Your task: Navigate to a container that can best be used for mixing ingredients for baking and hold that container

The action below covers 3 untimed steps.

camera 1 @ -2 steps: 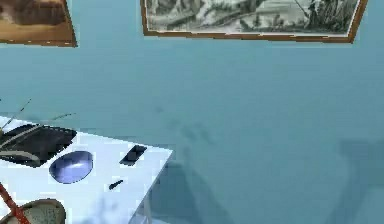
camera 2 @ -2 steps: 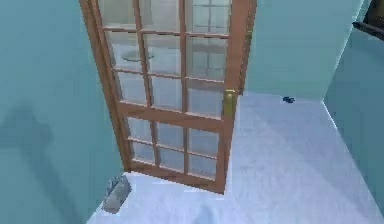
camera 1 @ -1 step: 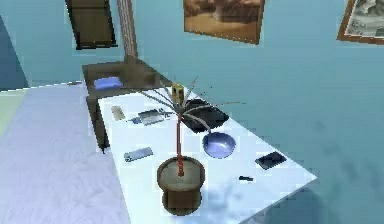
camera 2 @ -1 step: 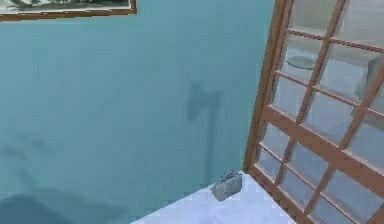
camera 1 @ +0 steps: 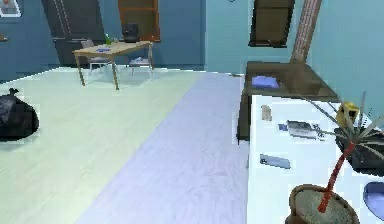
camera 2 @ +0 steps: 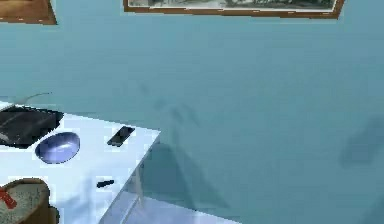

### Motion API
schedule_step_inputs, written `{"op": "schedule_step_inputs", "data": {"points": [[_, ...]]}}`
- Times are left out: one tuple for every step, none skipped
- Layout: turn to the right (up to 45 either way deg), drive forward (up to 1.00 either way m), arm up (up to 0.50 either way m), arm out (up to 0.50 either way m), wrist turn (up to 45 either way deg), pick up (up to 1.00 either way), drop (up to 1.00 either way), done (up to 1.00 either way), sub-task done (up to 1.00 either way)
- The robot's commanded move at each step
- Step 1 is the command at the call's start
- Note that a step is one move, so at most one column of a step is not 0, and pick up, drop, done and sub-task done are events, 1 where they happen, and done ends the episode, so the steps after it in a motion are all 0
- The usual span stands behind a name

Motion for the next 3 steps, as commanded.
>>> {"op": "schedule_step_inputs", "data": {"points": [[-33.0,0.00,0.00,0.00,0.0,0.00,0.00,0.00,0.00],[45.0,0.00,0.00,0.00,0.0,0.00,0.00,0.00,0.00],[45.0,0.00,0.00,0.00,0.0,0.00,0.00,0.00,0.00]]}}
